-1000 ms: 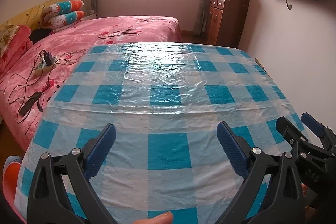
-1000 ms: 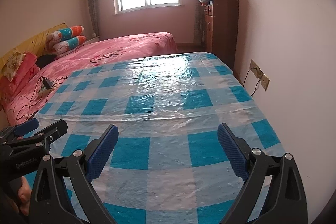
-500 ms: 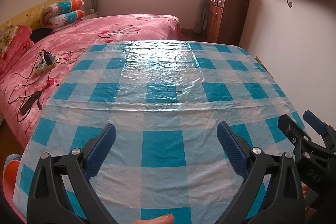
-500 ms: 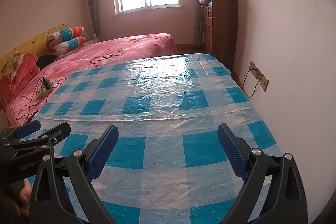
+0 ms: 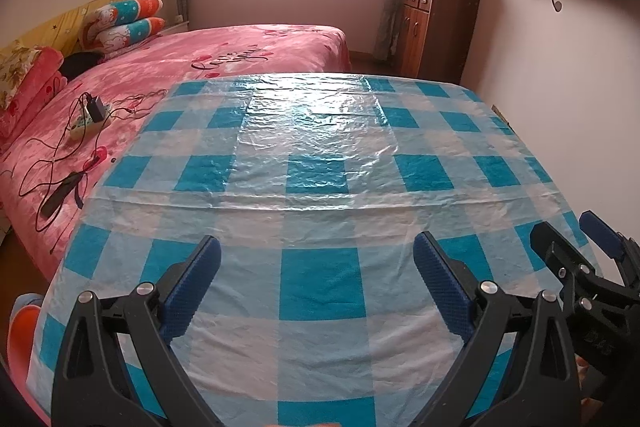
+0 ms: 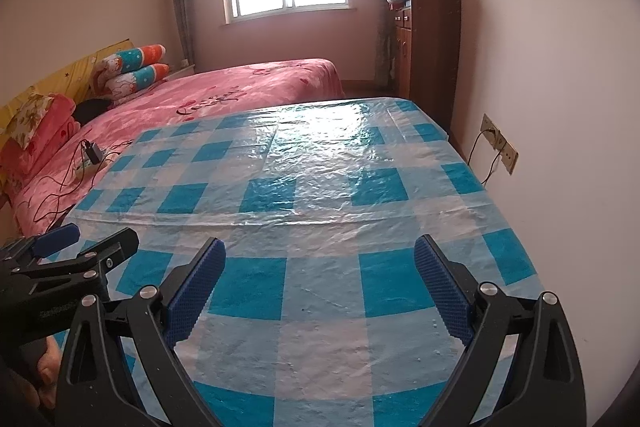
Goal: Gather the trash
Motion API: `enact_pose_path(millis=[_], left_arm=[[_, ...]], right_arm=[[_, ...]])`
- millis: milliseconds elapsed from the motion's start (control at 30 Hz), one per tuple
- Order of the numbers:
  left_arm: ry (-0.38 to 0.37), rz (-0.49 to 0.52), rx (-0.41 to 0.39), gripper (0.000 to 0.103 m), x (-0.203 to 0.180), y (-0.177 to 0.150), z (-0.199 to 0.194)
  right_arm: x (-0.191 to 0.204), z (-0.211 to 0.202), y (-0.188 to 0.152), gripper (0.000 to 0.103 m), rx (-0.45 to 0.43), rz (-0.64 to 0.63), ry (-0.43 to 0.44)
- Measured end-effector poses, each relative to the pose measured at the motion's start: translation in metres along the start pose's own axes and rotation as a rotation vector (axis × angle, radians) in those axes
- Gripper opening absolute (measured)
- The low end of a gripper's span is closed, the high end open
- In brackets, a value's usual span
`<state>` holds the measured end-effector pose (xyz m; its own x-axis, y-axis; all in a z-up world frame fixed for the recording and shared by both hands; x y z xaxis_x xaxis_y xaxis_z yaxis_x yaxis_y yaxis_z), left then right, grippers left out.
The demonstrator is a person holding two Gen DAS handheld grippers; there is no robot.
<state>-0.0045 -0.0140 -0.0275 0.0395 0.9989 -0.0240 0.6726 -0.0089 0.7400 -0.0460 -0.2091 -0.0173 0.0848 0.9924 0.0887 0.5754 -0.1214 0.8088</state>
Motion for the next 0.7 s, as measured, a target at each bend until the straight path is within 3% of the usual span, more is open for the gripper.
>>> enact_pose_path(millis=[167,500,700], left_arm=[[0.01,-0.005,0.025,0.097,0.005,-0.002,0.006],[0.11,-0.02,0.197,0.097,0.031,-0.019,0.053],[0.101,-0.055,0.204,0.098,0.036,-0.019,0.063]], right_arm=[[0.005,0.008,-0.003,0.094,0.034,-0.005,0.013],[0.012,0.047,-0.017,0.094,0.207,0.01,0.008],[0.019,0.068,-0.03,0.094,0.289,-0.025,-0.044]])
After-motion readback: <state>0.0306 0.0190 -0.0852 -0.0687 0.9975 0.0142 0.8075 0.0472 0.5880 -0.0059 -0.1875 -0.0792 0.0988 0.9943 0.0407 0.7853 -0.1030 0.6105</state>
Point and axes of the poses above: each gripper's, at about its wrist camera, not at the fingertips, and z roughly the way its jaws point, x to its left, y to its top, the point moved 10 cm from there along z, roughly the way its jaws point, and after that the axes turned 1 degree about y, right-handed, at the moved point
